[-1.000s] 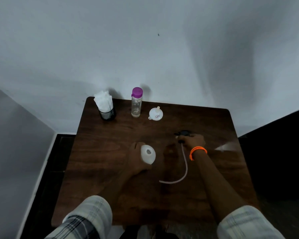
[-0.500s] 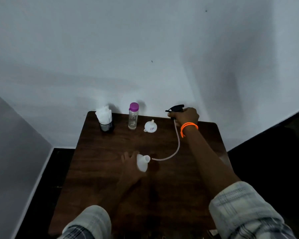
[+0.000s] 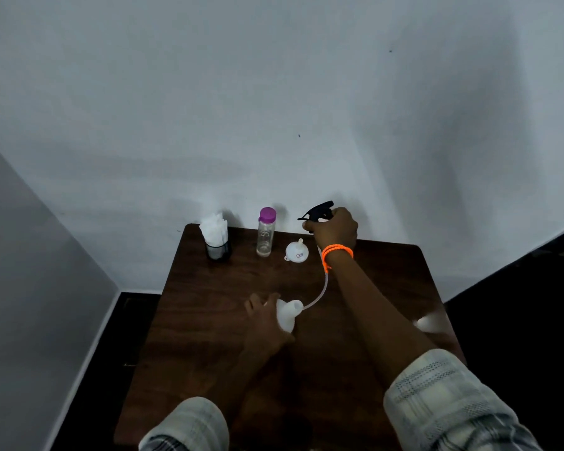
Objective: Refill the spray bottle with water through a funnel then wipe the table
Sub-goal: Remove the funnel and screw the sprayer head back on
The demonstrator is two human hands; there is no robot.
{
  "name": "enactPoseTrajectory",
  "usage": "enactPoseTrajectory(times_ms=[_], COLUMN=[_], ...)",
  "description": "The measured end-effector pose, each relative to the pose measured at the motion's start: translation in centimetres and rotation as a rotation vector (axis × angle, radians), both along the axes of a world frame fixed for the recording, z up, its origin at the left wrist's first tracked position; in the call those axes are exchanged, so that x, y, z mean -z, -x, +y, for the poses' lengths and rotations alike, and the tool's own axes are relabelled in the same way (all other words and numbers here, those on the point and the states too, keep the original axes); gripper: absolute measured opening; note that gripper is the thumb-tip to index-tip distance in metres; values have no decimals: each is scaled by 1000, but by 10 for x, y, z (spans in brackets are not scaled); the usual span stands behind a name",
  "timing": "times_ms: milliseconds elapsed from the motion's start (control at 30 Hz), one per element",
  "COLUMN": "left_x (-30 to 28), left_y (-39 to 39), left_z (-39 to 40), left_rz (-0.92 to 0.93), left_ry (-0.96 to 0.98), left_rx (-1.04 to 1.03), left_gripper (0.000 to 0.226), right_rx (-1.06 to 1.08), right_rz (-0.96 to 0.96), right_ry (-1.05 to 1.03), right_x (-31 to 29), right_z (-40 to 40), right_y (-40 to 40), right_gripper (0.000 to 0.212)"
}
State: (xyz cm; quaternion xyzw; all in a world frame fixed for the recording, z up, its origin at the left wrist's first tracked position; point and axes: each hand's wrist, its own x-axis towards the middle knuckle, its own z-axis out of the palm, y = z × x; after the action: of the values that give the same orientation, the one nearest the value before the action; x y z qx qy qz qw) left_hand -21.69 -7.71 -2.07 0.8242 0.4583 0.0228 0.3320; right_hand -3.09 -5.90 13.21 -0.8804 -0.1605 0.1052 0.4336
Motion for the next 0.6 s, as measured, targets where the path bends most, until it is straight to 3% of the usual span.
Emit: enactPoseTrajectory(times_ms=[67, 200, 333, 467, 600], left_x=[-4, 4, -21, -43, -50], left_y=[-4, -19, -27, -29, -30], left_z=[-4, -9, -9, -7, 0], left_rz=[12, -5, -9, -144, -91], left_ry=[-20, -26, -40, -74, 23], left_rx=[-22, -174, -200, -315, -292], left_gripper=[96, 61, 76, 64, 60], right_rx=[3, 21, 11, -55, -148], right_rz=[-18, -42, 28, 144, 228], right_ry=[-56, -181, -352, -496, -587], right_x=[1, 4, 5, 17, 26], right_z=[3, 6, -3, -34, -71], right_y=[12, 38, 65, 78, 80], right_gripper=[53, 52, 56, 51, 56])
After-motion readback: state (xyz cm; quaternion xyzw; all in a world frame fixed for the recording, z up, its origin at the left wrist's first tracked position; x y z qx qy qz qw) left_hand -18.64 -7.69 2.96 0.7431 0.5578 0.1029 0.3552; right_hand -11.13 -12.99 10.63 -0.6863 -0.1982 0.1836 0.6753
